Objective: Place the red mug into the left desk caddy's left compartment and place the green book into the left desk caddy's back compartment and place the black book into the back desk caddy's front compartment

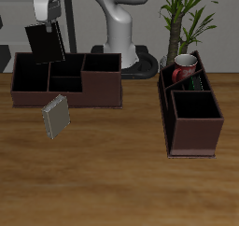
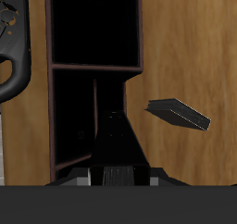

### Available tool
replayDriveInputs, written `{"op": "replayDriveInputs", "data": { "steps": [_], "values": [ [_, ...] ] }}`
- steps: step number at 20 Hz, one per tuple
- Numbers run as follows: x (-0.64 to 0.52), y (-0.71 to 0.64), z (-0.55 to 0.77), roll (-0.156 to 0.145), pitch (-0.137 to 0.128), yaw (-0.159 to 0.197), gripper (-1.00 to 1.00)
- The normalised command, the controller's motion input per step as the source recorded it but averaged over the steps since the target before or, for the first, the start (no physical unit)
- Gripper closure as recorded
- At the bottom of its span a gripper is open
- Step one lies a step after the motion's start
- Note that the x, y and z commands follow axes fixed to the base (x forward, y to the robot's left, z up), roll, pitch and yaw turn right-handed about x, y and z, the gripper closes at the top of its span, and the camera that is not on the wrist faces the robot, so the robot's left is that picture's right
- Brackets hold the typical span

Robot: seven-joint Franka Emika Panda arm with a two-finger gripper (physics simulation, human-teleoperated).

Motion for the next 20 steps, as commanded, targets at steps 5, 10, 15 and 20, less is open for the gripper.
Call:
{"op": "replayDriveInputs", "data": {
  "steps": [5, 10, 15, 20],
  "values": [
    [0.07, -0.33, 0.14, -0.074, -0.03, -0.087, 1.0],
    [0.07, -0.29, 0.2, -0.008, -0.015, -0.147, 1.0],
    [0.06, 0.06, -0.06, 0.044, 0.013, -0.001, 1.0],
    [0.07, 0.26, -0.02, 0.089, -0.04, 0.075, 1.0]
  ]
}}
